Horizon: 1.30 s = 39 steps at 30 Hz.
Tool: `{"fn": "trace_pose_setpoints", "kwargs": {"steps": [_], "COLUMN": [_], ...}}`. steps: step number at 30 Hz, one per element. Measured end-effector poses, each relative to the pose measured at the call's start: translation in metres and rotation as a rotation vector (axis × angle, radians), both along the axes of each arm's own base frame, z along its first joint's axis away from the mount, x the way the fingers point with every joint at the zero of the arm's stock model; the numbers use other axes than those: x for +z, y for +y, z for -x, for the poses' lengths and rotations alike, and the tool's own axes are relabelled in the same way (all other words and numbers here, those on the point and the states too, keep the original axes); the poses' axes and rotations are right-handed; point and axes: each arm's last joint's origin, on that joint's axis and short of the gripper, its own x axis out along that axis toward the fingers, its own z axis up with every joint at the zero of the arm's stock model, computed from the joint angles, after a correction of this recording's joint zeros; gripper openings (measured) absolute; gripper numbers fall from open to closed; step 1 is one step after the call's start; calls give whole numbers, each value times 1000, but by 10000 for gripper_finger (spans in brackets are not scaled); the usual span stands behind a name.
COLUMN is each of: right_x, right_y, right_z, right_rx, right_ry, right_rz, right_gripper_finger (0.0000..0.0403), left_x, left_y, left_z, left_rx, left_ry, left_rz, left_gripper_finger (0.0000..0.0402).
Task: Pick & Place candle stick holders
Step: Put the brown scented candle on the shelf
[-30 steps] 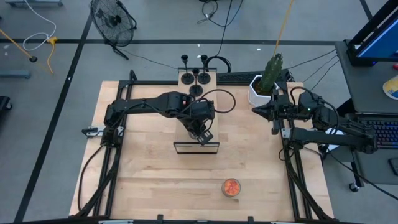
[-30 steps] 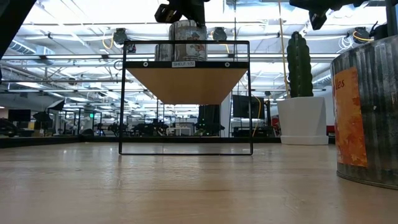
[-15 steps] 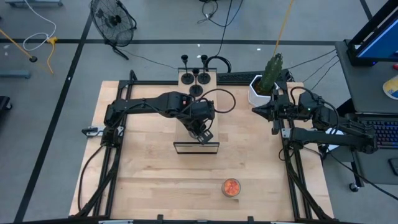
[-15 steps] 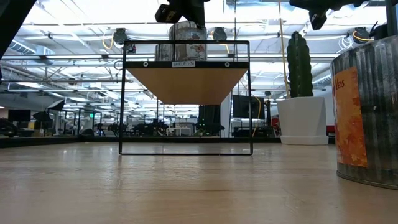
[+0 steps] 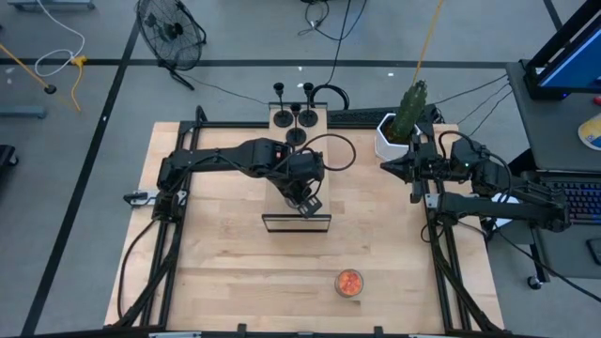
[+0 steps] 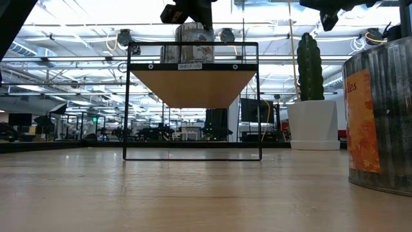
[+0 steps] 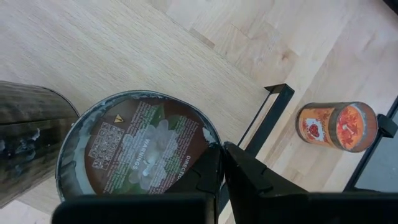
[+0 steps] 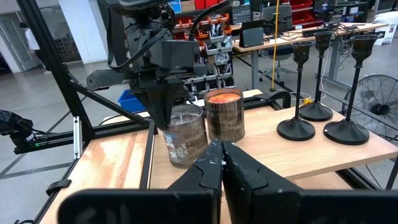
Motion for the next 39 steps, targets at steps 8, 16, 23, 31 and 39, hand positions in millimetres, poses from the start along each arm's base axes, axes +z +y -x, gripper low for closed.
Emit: {"fn": "trace_pose_setpoints", "kwargs": {"steps": [8,16,23,31,39], "right_x": [0,0,0,0,0], "right_y": [0,0,0,0,0], "right_z": [0,0,0,0,0], "right_rx": [0,0,0,0,0], "right_ry": [0,0,0,0,0], "right_rz": [0,0,0,0,0], "right_gripper_finger": [0,0,0,0,0], "left_x": [0,0,0,0,1], "left_y": [1,0,0,-1,-2], "left_z": [0,0,0,-1,-1], "left_rx": [11,14,21,20,2], "left_ry": [-1,-2,-5,-9,-14], "left_rz": [-15,-26,-36,-45,-16], "left_gripper_finger": [22,22,22,22,21]}}
